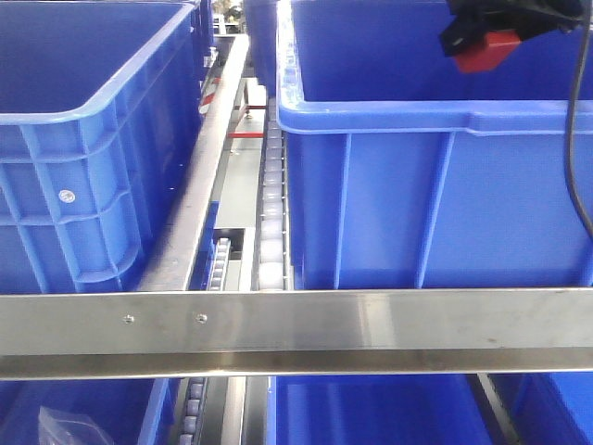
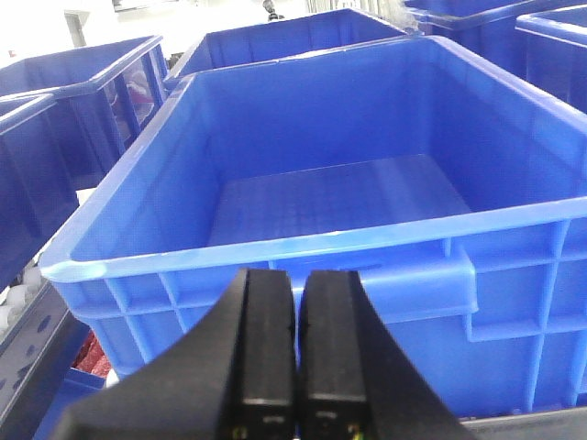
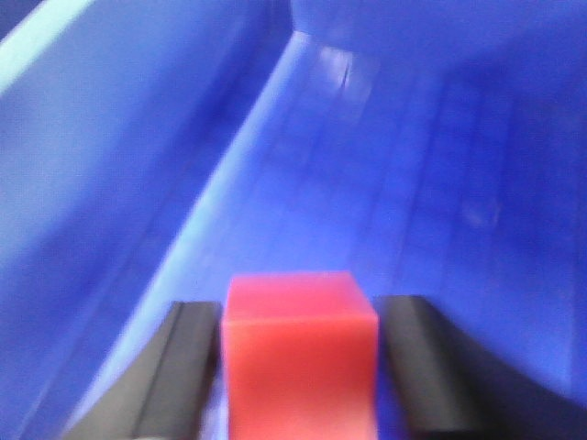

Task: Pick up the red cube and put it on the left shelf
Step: 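Lower the right gripper into the blue crate and release the red cube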

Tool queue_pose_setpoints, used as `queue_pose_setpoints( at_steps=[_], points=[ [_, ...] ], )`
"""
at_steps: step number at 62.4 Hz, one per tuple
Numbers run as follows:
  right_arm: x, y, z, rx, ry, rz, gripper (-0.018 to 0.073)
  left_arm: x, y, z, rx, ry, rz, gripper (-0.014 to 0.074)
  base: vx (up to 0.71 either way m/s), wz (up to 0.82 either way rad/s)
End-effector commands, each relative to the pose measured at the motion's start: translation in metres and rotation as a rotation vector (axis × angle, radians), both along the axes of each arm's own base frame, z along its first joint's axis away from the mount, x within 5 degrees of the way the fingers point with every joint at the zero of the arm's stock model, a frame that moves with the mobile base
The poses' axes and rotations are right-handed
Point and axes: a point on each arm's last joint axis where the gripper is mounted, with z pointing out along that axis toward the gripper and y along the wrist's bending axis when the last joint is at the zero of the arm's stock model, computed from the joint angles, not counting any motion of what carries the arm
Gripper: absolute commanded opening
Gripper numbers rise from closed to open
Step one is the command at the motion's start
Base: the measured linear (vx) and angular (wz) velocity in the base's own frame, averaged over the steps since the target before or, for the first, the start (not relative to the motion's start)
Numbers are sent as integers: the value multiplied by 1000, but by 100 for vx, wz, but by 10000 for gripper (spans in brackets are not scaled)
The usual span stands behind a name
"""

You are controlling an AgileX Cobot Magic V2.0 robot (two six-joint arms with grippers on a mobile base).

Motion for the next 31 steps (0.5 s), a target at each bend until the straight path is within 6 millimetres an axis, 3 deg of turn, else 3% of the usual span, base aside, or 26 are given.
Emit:
queue_pose_setpoints(
  at_steps=[1, 23, 31],
  points=[
    [2, -3, 31, 41, -171, -30, 633, 0, 0, 1, -5, -71, 0, 106, 0, 0],
    [2, -4, 31, 42, -173, -31, 580, 0, 0, 1, -5, -71, 0, 106, 0, 0],
    [1, -4, 31, 42, -173, -30, 490, 0, 0, 1, -5, -71, 0, 106, 0, 0]
  ],
)
